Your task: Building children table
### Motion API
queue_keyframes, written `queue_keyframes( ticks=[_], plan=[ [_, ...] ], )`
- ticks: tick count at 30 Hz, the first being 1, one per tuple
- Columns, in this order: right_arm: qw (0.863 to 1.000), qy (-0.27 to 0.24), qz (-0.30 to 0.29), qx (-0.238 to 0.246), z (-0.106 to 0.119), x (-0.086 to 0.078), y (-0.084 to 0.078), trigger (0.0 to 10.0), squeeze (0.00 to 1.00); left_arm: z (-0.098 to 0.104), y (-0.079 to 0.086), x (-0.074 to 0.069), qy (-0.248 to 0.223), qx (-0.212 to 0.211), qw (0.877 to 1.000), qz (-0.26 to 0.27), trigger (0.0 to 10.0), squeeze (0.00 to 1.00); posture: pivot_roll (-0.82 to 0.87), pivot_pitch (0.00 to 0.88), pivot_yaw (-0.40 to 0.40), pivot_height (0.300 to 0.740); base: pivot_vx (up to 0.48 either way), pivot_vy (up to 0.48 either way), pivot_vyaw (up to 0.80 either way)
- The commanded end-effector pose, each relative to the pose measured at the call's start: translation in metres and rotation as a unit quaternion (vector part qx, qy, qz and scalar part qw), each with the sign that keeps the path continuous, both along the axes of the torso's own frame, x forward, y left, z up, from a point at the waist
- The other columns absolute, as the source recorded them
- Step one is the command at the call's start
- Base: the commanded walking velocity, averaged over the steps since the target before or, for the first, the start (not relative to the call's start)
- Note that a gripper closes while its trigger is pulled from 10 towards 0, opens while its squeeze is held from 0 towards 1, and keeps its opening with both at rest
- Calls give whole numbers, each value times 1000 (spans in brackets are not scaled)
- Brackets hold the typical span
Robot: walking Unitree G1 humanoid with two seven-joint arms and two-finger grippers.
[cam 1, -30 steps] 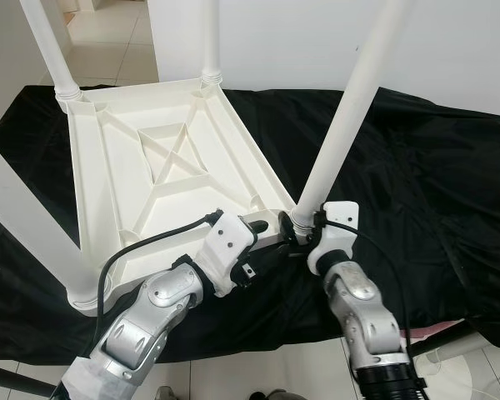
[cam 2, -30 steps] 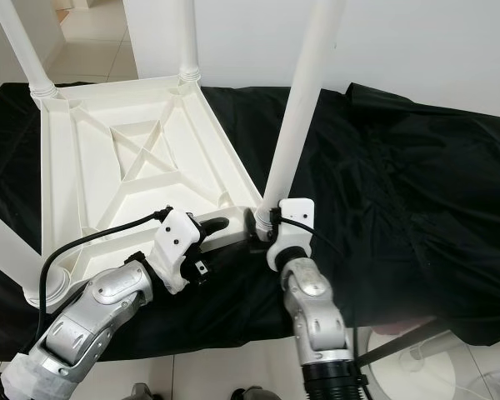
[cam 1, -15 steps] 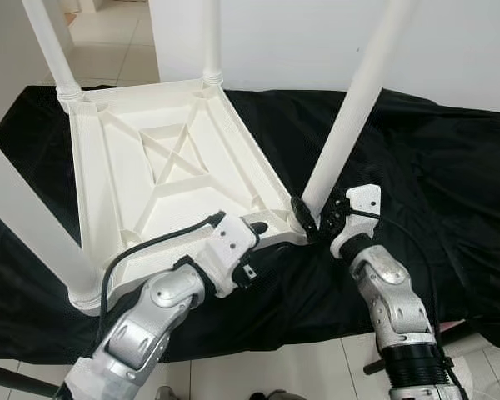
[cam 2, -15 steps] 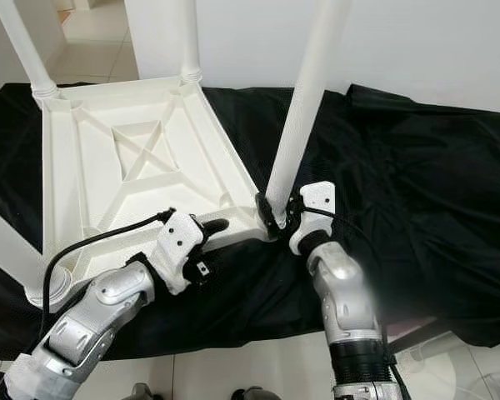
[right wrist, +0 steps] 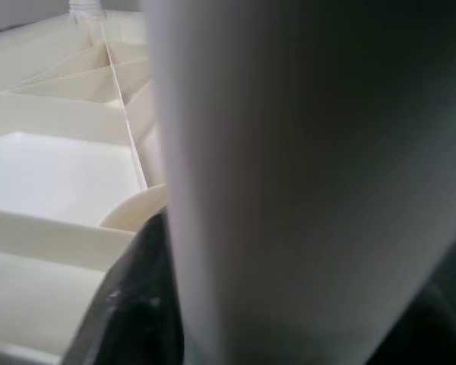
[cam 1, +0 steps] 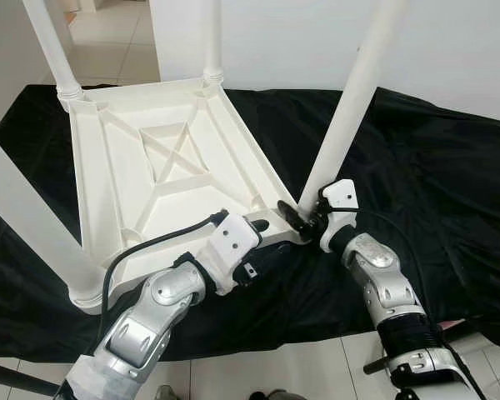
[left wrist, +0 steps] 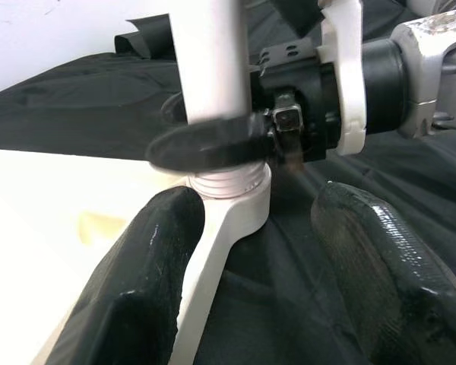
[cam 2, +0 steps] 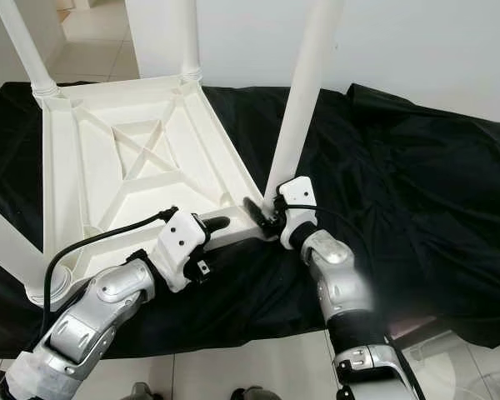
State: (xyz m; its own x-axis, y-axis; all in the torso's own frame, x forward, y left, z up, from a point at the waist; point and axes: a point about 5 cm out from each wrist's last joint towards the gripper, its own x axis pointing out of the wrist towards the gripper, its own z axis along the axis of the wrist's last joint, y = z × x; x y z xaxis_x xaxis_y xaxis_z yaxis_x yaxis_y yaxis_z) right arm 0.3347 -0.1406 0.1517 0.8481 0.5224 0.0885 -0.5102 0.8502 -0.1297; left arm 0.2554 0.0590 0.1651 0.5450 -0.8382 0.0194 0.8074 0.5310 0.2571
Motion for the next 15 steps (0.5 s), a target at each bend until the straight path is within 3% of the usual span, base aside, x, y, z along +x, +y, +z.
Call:
queue_keyframes(
  ticks=[1, 7, 8, 15],
  plan=[
    [1000, 2, 10, -7, -5, 1, 1, 0, 0, 0, 1, 0, -6, -1, 1000, 12, 10000, 0, -20, 92, -68, 740, 0, 0, 0],
    [1000, 5, 6, -5, -8, 0, -1, 0, 0, -1, 1, -1, -8, 1, 1000, 12, 10000, 0, -21, 95, -64, 740, 0, 0, 0],
    [1000, 11, 5, 6, -9, -1, -2, 10000, 0, -1, 2, -1, -9, 1, 1000, 11, 10000, 0, -21, 97, -64, 740, 0, 0, 0],
    [999, 23, -29, 40, -9, -7, 1, 10000, 0, -2, 1, -3, -9, -1, 1000, 8, 10000, 0, -33, 105, -63, 740, 0, 0, 0]
  ],
)
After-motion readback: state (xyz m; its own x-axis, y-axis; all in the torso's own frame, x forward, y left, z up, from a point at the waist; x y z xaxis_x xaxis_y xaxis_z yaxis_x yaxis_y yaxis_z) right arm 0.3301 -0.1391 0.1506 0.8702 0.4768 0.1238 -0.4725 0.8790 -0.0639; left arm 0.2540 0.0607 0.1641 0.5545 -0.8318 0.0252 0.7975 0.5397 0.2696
